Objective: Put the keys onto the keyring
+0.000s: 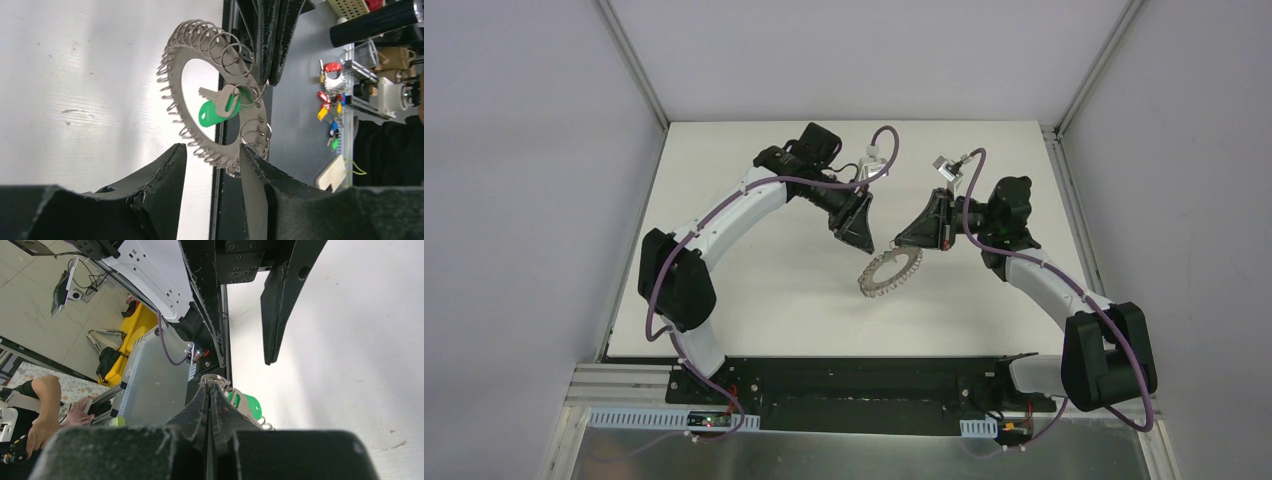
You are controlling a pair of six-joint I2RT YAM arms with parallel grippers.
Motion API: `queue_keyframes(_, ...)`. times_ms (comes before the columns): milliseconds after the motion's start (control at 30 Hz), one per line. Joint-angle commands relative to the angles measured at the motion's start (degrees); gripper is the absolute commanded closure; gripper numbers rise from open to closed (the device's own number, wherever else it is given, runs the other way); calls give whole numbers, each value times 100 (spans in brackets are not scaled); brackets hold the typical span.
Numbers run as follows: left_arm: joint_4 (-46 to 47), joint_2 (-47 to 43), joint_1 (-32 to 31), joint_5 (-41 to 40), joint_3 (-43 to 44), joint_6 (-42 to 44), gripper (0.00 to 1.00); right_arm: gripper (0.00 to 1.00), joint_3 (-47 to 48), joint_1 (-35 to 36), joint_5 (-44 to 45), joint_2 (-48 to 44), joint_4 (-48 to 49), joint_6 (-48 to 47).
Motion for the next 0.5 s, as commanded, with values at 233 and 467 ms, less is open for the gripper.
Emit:
queue_keyframes(233,431,-16,-82,-3,134,383,54,100,208,-34,-311,-48,229,-27)
queue_keyframes(467,813,-18,-317,160,-120,105,53,100,225,-35,-329,-1,230,-18)
